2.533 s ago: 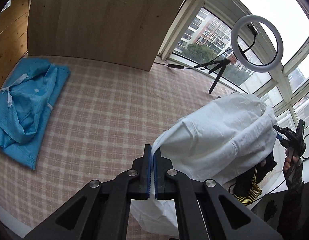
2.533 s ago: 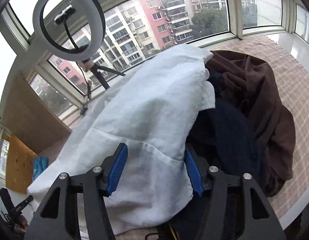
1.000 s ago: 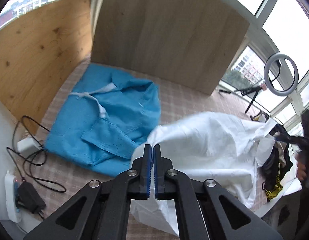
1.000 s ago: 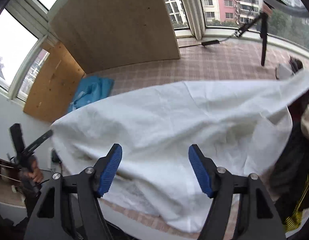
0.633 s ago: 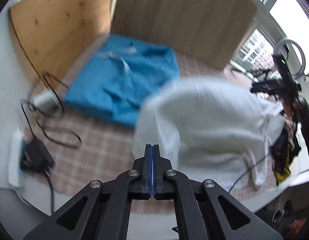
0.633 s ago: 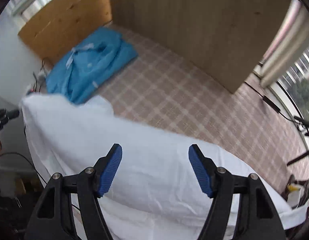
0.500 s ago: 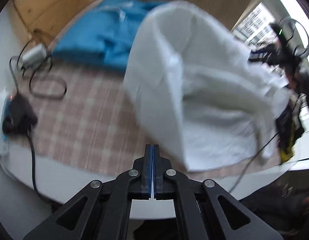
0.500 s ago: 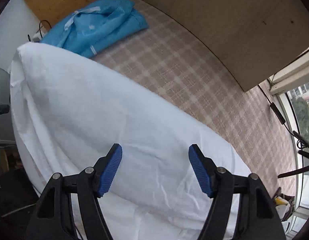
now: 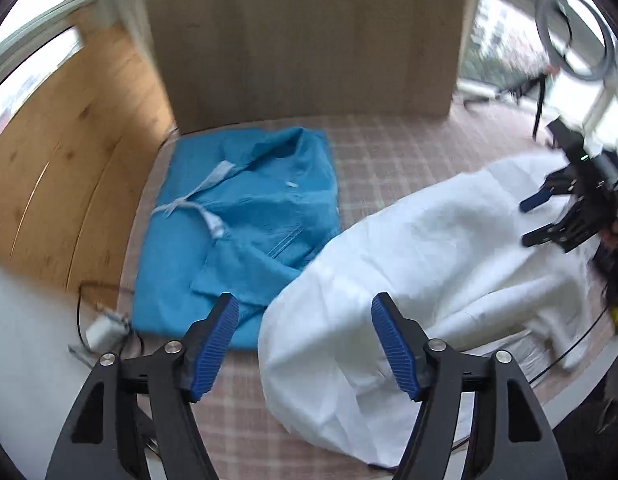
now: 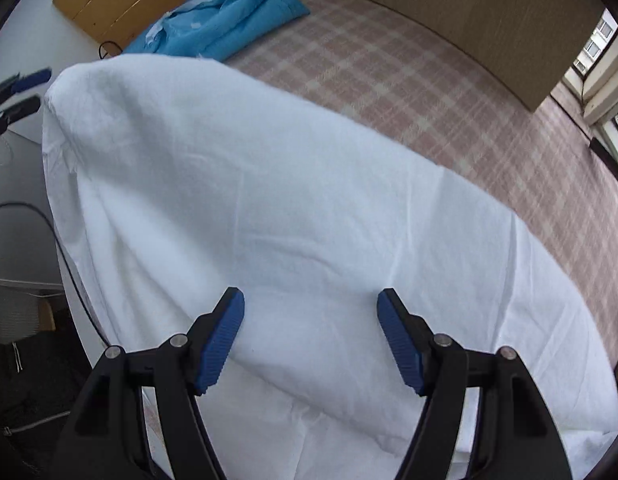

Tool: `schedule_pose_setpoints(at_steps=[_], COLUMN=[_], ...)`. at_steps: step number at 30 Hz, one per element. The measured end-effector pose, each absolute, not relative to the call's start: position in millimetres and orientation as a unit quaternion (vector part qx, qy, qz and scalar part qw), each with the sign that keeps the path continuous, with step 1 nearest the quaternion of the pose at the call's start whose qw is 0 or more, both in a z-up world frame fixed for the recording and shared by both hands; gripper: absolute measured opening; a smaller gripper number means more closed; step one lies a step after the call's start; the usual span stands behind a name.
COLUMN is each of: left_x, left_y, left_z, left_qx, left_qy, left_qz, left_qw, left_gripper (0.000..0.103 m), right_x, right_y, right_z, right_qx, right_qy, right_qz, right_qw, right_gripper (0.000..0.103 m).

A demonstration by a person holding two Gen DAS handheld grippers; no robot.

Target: Fold clothes

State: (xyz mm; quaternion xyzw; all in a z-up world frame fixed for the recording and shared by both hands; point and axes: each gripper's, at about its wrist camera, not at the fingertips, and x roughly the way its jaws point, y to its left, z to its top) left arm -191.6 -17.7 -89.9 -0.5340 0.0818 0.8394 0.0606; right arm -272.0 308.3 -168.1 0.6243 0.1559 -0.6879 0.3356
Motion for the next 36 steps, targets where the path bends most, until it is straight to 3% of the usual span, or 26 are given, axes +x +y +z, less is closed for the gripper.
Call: schedule_pose_setpoints(at_steps=[4, 5, 6, 7, 8, 13, 19, 29, 36], left_x=[-219, -223, -222, -219, -206, -126, -48, -11, -3], left_y=[1, 7, 11, 15, 21, 41, 32, -1, -5], left_z=[-128, -136, -141, -145, -143, -125, -132, -171, -170], left_qx=[-0.587, -0.596, -0.606, -0.613, -0.603, -0.566, -0.587, -0.613, -0.605], left_qy=[0.094, 0.086, 0.073, 0.064, 0.072, 0.090, 0.025, -0.037, -0.041], left_qz=[0.798, 0.791, 0.783, 0.777, 0.782, 0.796, 0.782, 0.776, 0.785], left_qw=[0.101, 0.110, 0.120, 0.130, 0.140, 0.195, 0.207, 0.142, 0.124], left_gripper=[0.064, 0.055, 0.017, 0.004, 0.001, 0.001, 0.001, 0.002, 0.002], right_x=[-255, -252, -252, -255, -258, -274, -288, -212, -181], right_y=[328, 332, 333, 331, 328, 317, 297, 162, 104], right_z=[-178, -180, -176, -169, -162, -124, -86, -113, -140], right_qx=[0.634, 0.636, 0.633, 0.626, 0.619, 0.582, 0.541, 0.512, 0.513], right_qy=[0.128, 0.122, 0.121, 0.124, 0.127, 0.141, 0.162, 0.270, 0.347], right_qz=[-0.686, -0.686, -0.690, -0.696, -0.703, -0.733, -0.758, -0.620, -0.543], right_qw=[0.332, 0.331, 0.330, 0.329, 0.328, 0.322, 0.326, 0.530, 0.567], right_gripper=[0.068, 0.068, 0.068, 0.068, 0.068, 0.068, 0.068, 0.068, 0.068])
